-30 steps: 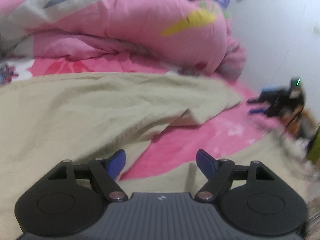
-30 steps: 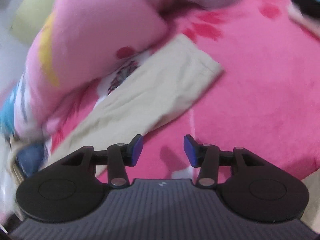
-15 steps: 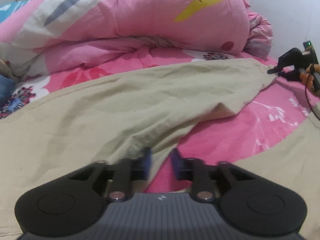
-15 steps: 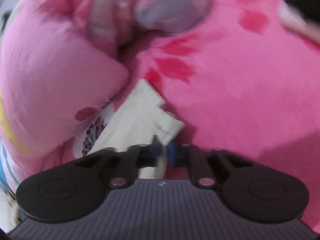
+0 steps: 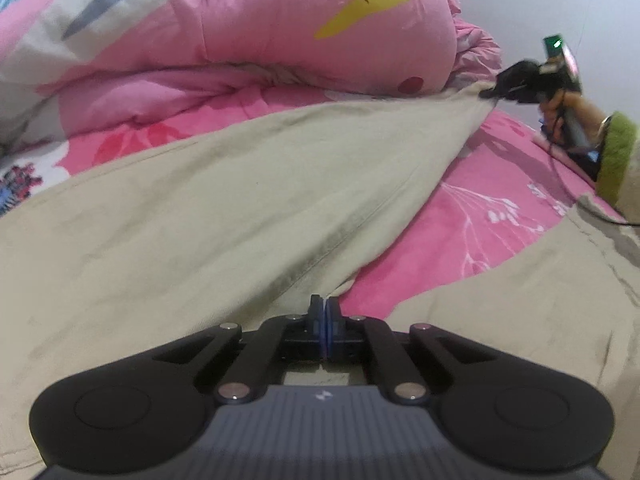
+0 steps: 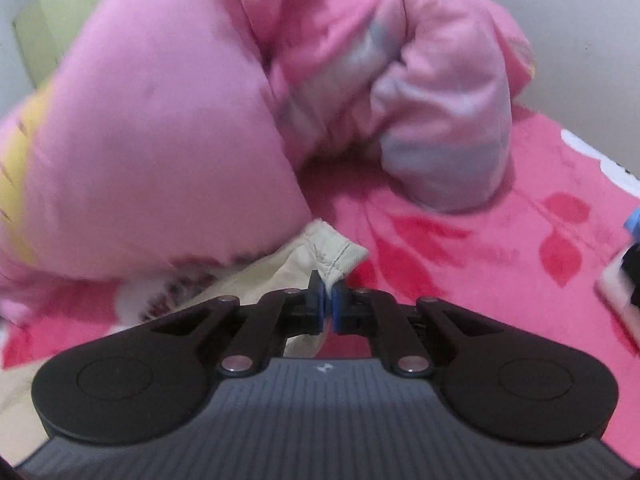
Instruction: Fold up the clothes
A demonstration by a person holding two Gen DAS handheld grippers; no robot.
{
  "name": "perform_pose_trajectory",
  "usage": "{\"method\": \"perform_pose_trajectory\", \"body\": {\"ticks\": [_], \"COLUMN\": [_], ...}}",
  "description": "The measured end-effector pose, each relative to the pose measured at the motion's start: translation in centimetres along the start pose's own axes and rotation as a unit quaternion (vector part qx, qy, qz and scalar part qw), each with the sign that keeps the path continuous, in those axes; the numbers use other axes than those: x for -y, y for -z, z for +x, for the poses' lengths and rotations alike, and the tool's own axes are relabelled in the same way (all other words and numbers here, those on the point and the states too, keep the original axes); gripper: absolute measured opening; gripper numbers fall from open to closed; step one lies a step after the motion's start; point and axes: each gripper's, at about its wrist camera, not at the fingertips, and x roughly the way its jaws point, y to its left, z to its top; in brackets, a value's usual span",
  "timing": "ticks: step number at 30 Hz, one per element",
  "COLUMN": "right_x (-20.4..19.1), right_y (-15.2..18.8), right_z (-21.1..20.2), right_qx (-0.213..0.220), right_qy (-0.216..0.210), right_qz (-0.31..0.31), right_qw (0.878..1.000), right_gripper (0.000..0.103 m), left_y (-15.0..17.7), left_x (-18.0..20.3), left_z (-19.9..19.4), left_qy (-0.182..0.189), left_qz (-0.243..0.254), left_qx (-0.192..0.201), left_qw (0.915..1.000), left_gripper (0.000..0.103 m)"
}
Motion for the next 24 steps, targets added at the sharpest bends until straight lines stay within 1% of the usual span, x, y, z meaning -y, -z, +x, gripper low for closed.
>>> {"method": "perform_pose_trajectory", "body": {"ticks": [2, 3, 6, 8, 10, 11, 13, 14, 15, 16, 17, 18, 19, 20, 22, 24], "right_x": [0.5, 0.8, 1.6, 2.0, 2.3, 2.6, 3.2, 3.6, 4.1, 4.6, 5.1, 5.6, 5.9, 6.3, 6.9, 7.5], "right_y": [0.7, 0.9, 1.4, 1.4, 1.6, 1.8, 2.6, 3.2, 3.7, 4.1, 4.2, 4.2, 4.1, 4.0, 3.7, 3.2], "right_z": [1.1, 1.5, 0.2, -1.0, -1.8, -1.7, -0.3, 0.6, 1.3, 1.6, 1.4, 1.1, 0.8, 0.3, -0.7, -1.8], "right_qx": [-0.013, -0.017, -0.007, 0.003, 0.007, 0.004, -0.019, -0.035, -0.045, -0.046, -0.037, -0.029, -0.023, -0.015, 0.002, 0.018], "right_qy": [0.005, 0.006, -0.008, -0.021, -0.027, -0.026, -0.012, -0.005, 0.001, -0.001, -0.012, -0.014, -0.008, 0.003, 0.036, 0.083], "right_qz": [0.014, 0.024, 0.05, 0.061, 0.066, 0.067, 0.068, 0.069, 0.07, 0.078, 0.092, 0.103, 0.11, 0.113, 0.113, 0.108], "right_qw": [1.0, 1.0, 0.999, 0.998, 0.997, 0.997, 0.997, 0.997, 0.996, 0.996, 0.995, 0.994, 0.994, 0.993, 0.993, 0.991], "right_gripper": [0.002, 0.002, 0.002, 0.002, 0.003, 0.004, 0.005, 0.009, 0.013, 0.016, 0.019, 0.022, 0.033, 0.045, 0.06, 0.06], "left_y": [0.0, 0.1, 0.3, 0.4, 0.4, 0.4, 0.5, 0.5, 0.5, 0.5, 0.4, 0.3, 0.0, -0.3, -1.3, -2.7], "left_x": [-0.3, -0.5, -0.9, -0.7, -1.0, -1.1, -1.3, -1.3, -1.3, -1.4, -1.4, -1.6, -1.9, -2.1, -2.8, -3.2], "left_z": [0.0, 0.0, -0.2, -0.2, -0.2, -0.3, -0.9, -1.2, -1.6, -2.1, -2.5, -2.9, -3.3, -3.5, -3.6, -2.8], "left_qy": [0.016, 0.03, 0.071, 0.069, 0.082, 0.089, 0.102, 0.105, 0.106, 0.108, 0.11, 0.111, 0.11, 0.108, 0.104, 0.095], "left_qz": [-0.003, -0.008, -0.021, -0.015, -0.022, -0.029, -0.047, -0.054, -0.059, -0.064, -0.07, -0.078, -0.087, -0.095, -0.11, -0.122], "left_qx": [-0.006, -0.009, -0.017, -0.023, -0.023, -0.019, -0.01, -0.004, 0.0, 0.006, 0.011, 0.02, 0.03, 0.041, 0.064, 0.073], "left_qw": [0.9998, 0.9995, 0.9971, 0.9972, 0.9961, 0.9954, 0.9937, 0.993, 0.9926, 0.9921, 0.9915, 0.9906, 0.9896, 0.9888, 0.9864, 0.9853], "left_gripper": [0.002, 0.002, 0.0, 0.0, 0.002, 0.005, 0.02, 0.022, 0.028, 0.035, 0.04, 0.048, 0.052, 0.053, 0.059, 0.06]}}
